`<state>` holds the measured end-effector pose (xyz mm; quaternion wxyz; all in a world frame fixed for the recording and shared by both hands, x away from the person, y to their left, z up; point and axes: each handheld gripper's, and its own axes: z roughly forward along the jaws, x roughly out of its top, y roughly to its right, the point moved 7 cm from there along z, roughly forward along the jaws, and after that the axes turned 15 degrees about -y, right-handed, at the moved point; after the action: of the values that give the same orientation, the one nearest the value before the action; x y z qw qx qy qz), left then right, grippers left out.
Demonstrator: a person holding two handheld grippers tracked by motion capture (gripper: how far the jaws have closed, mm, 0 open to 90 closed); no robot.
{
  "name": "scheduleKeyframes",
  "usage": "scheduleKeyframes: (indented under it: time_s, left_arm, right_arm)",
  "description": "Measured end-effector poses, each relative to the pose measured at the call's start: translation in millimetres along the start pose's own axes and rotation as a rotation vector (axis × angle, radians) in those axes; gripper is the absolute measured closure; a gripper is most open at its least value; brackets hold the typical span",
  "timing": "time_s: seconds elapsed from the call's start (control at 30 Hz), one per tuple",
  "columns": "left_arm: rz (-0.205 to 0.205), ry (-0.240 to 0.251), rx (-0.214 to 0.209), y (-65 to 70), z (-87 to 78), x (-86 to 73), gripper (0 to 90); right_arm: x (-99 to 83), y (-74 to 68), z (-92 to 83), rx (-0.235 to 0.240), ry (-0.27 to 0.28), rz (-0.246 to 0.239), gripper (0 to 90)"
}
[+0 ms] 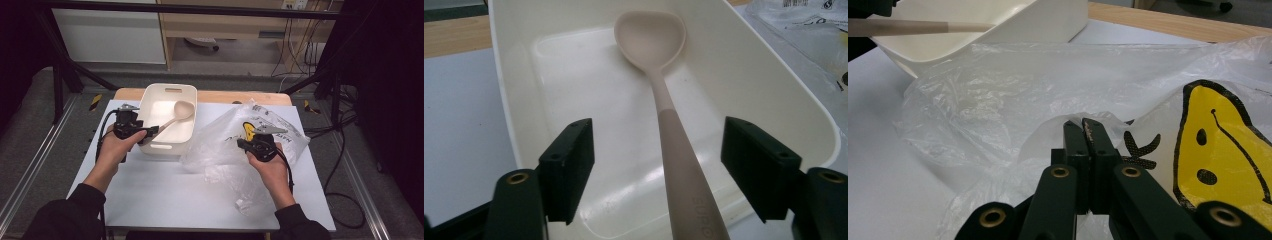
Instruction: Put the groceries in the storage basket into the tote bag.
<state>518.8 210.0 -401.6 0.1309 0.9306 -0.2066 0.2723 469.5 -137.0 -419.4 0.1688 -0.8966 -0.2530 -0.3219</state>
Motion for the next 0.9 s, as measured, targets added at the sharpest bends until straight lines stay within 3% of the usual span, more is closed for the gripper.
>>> scheduleKeyframes:
  time_s: [0.37, 0.9]
  left_arm:
    - [0.043, -0.033, -0.008, 15.8, 5.0, 0.3, 41.0]
    - [0.024, -0.041, 0.020, 17.8, 12.4, -10.6, 53.1]
  right_arm:
    - [-0.4, 0.8, -0.2, 0.002, -0.003, 0.002, 90.0]
    - [-1.4, 1.2, 1.2, -0.001, -0.012, -0.005, 90.0]
